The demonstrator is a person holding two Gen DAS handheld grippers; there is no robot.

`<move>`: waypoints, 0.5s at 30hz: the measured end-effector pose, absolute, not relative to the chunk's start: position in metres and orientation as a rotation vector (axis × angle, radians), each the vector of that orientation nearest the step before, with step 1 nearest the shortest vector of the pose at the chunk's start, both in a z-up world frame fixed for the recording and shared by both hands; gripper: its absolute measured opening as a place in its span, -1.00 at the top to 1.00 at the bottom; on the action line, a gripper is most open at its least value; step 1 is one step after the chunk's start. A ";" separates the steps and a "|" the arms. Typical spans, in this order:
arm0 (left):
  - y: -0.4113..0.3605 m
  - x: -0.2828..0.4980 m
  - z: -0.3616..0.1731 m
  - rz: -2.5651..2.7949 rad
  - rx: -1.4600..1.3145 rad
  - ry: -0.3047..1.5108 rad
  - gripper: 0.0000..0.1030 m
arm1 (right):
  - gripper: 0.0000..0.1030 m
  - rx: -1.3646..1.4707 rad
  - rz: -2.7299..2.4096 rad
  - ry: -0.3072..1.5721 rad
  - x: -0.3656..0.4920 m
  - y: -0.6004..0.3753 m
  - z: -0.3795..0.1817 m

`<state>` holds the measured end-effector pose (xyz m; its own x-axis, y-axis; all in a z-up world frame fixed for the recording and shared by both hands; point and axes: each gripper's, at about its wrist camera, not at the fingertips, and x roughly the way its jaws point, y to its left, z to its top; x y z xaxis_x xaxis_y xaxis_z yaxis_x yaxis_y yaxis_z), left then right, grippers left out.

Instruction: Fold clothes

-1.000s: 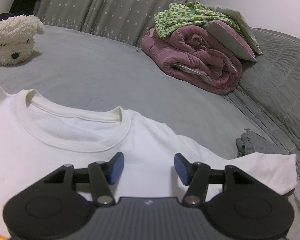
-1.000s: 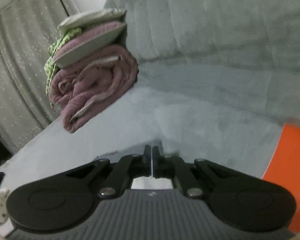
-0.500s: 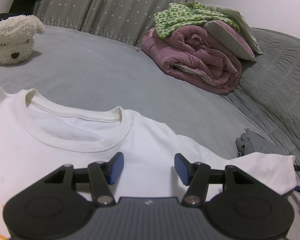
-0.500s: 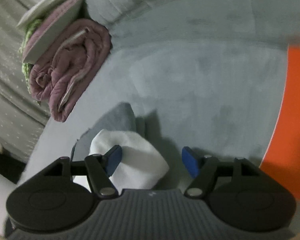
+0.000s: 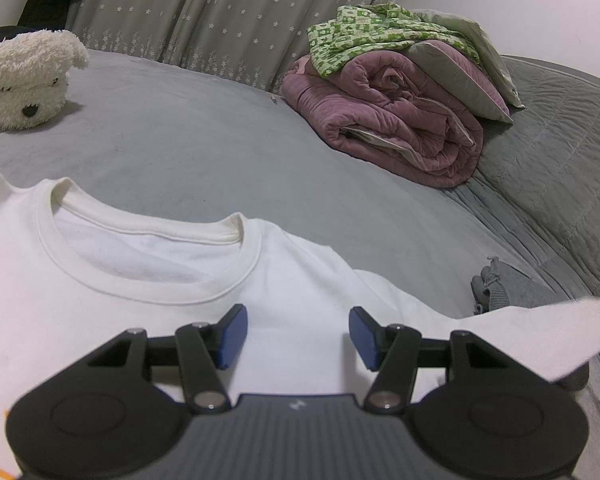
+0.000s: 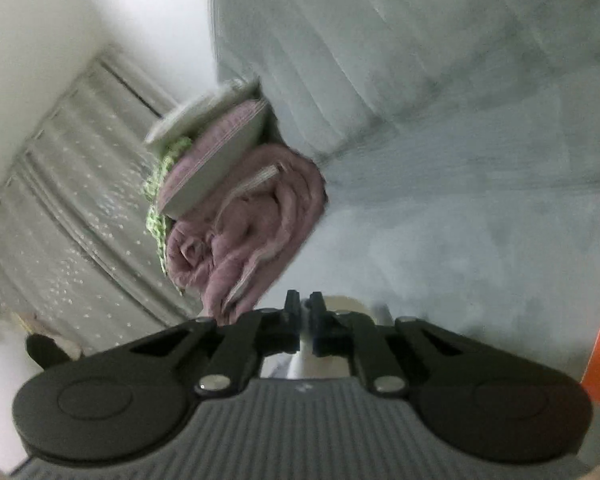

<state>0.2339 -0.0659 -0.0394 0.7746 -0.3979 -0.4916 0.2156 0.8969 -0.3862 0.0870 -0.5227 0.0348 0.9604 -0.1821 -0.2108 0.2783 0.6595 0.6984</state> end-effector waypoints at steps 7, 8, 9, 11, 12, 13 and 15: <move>-0.067 0.234 -0.039 -0.340 -0.314 0.601 -0.13 | 0.85 0.526 -0.661 0.523 0.125 -0.521 0.014; -0.067 0.234 -0.039 -0.340 -0.313 0.601 -0.13 | 0.81 0.476 -0.720 0.554 0.129 -0.520 0.011; -0.067 0.234 -0.038 -0.340 -0.310 0.601 -0.14 | 0.80 0.432 -0.771 0.576 0.131 -0.519 0.008; -0.068 0.234 -0.038 -0.339 -0.305 0.600 -0.14 | 0.71 0.446 -0.756 0.507 0.121 -0.515 0.017; -0.069 0.234 -0.038 -0.339 -0.303 0.600 -0.14 | 0.71 0.476 -0.705 0.466 0.116 -0.512 0.024; -0.069 0.234 -0.038 -0.339 -0.302 0.600 -0.14 | 0.57 0.505 -0.641 0.437 0.114 -0.509 0.028; -0.068 0.234 -0.037 -0.339 -0.303 0.600 -0.14 | 0.24 0.540 -0.490 0.400 0.117 -0.496 0.036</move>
<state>0.2336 -0.0685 -0.0374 0.7733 -0.3949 -0.4961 0.2213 0.9013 -0.3724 0.1171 -0.4962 0.0358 0.8112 -0.3333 -0.4804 0.5372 0.7494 0.3870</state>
